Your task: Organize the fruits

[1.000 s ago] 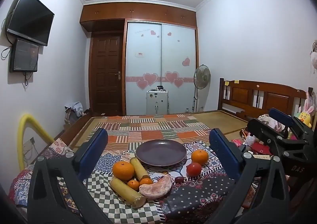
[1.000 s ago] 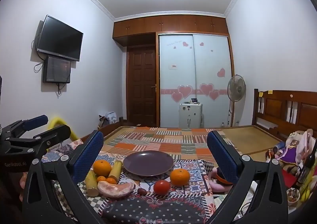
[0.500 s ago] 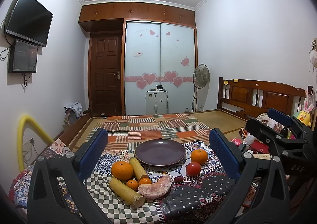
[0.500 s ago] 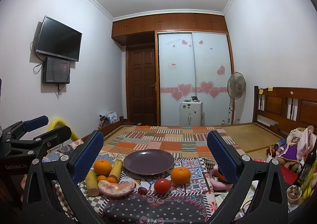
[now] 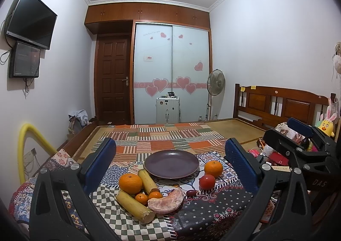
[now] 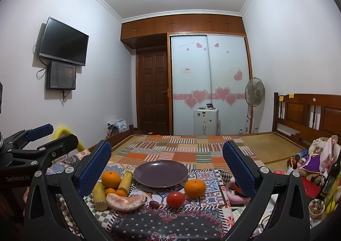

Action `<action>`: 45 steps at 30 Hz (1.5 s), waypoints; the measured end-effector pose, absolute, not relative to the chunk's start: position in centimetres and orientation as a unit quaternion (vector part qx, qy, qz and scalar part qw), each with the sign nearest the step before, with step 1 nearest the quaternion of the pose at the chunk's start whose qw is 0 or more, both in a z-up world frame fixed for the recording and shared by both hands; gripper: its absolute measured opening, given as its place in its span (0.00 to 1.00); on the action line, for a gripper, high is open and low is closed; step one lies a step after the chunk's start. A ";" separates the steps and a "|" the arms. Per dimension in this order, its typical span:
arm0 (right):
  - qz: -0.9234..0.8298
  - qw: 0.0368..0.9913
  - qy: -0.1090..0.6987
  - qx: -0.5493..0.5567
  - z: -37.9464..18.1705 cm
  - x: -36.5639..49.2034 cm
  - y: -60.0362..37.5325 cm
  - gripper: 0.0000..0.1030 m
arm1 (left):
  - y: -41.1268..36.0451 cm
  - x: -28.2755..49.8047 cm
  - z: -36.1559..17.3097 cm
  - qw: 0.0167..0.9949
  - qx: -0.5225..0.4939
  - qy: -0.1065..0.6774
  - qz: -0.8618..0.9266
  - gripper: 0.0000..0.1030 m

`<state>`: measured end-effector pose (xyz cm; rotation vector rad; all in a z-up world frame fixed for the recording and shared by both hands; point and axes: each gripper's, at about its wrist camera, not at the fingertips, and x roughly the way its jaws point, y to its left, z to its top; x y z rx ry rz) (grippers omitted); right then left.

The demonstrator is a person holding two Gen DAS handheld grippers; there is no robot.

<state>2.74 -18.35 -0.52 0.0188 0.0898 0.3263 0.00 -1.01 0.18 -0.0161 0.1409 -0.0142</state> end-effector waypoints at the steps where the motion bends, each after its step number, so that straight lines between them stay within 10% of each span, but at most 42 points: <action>1: 0.162 0.986 0.045 0.009 -0.5 2.7 -18.3 1.00 | -1.0 0.0 0.2 0.997 -0.008 0.070 -0.007 1.00; 45: 0.164 0.985 0.045 0.011 -0.4 2.7 -18.3 1.00 | -0.7 0.1 0.1 0.997 -0.015 0.072 -0.011 1.00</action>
